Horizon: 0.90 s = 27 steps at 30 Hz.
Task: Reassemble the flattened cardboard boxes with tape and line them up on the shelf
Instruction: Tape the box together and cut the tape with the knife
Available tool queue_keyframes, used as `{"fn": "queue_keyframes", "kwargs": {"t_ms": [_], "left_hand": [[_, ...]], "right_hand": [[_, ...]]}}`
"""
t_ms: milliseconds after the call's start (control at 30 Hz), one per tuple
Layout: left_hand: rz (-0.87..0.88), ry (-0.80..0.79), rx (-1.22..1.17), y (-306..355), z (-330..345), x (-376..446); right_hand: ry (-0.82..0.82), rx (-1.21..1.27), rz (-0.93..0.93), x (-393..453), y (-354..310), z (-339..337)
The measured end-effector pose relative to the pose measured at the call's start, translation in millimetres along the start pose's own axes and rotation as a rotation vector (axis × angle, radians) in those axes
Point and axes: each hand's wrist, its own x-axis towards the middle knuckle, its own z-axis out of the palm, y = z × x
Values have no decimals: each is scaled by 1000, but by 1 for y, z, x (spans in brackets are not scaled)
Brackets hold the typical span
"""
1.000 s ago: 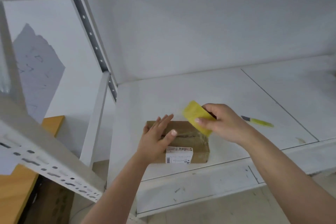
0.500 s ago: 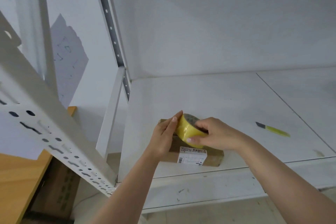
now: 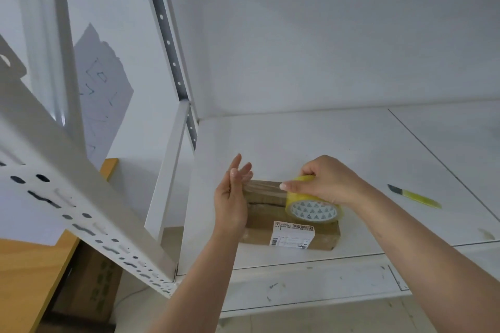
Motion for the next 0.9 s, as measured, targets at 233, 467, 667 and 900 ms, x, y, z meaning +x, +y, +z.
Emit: {"fn": "queue_keyframes", "kwargs": {"t_ms": [233, 467, 667, 900], "left_hand": [[-103, 12, -129, 0, -20, 1], [-276, -40, 69, -24, -50, -5], [-379, -37, 56, -39, -37, -12], [-447, 44, 204, -39, -39, -12]], "right_hand": [[-51, 190, -35, 4, 2, 0], [68, 71, -78, 6, -17, 17], [96, 85, -65, 5, -11, 21], [148, 136, -64, 6, -9, 29]]}}
